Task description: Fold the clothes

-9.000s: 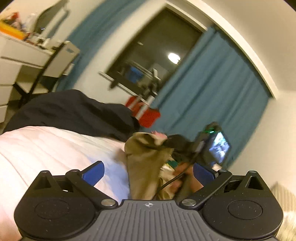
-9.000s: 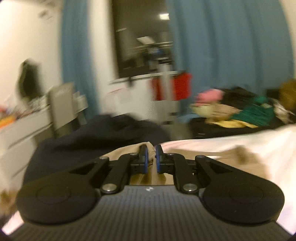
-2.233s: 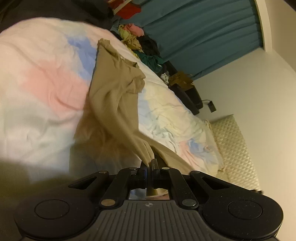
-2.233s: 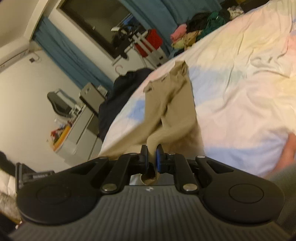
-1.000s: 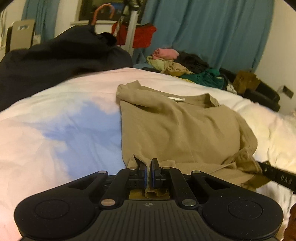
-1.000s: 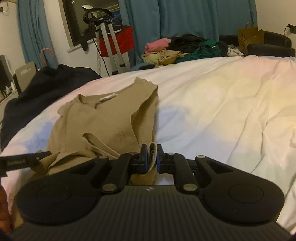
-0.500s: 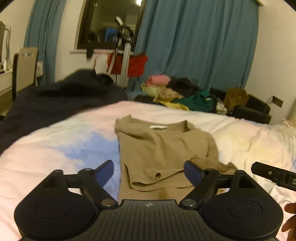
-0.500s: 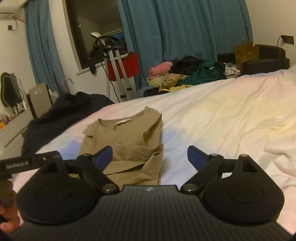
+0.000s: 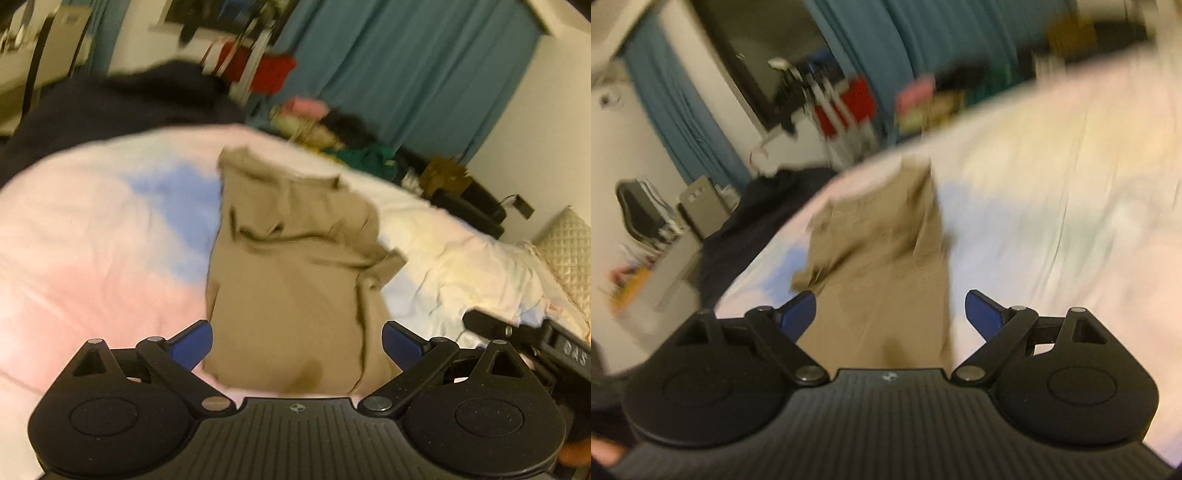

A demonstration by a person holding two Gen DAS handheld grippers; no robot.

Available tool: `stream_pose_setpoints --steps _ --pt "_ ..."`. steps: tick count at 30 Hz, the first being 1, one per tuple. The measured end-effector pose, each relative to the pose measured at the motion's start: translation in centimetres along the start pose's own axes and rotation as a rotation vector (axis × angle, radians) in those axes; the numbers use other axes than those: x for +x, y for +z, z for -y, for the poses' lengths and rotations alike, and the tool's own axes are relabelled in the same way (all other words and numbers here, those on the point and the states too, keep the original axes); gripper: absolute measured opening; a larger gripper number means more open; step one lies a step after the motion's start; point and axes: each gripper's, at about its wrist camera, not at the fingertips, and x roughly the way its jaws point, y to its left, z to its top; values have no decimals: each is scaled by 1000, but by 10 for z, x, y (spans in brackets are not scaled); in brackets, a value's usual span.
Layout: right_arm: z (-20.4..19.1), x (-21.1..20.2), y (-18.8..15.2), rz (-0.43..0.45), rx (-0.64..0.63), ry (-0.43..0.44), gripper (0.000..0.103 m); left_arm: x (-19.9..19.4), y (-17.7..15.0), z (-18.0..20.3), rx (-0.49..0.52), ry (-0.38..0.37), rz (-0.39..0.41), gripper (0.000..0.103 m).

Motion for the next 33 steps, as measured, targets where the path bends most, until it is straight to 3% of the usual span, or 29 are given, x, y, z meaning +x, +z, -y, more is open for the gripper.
stream_pose_setpoints --steps 2,4,5,7,13,16,18,21,23,26,29,32,33 --pt "18 17 -6 -109 171 71 89 6 2 -5 -33 -10 -17 99" --pt "35 32 -14 -183 319 125 79 11 3 -9 -62 -23 -30 99" --pt "37 35 -14 -177 331 125 71 14 3 -11 -72 -34 -41 99" --pt "40 40 -15 -165 354 126 70 19 1 -16 -98 -68 -70 99" --pt "49 54 -18 -127 422 129 55 42 -5 -37 -314 -313 -166 97" --pt "53 61 -19 -108 457 131 27 55 -13 -45 -426 -404 -220 96" --pt "56 66 -20 -96 480 132 18 69 -21 -47 -502 -471 -282 94" --pt "55 65 -17 -68 487 153 16 88 -31 -43 -560 -532 -340 94" --pt "50 58 -11 -42 470 183 15 95 -30 -42 -572 -519 -316 93" --pt "44 48 -3 1 443 216 14 103 -27 -45 -599 -484 -261 86" --pt "48 45 3 22 448 222 14 105 -28 -64 -697 -444 -196 72" --pt "53 46 7 28 462 219 14 101 -38 -83 -817 -423 -155 49" --pt "54 47 7 26 462 214 14 100 -40 -85 -832 -413 -150 36"
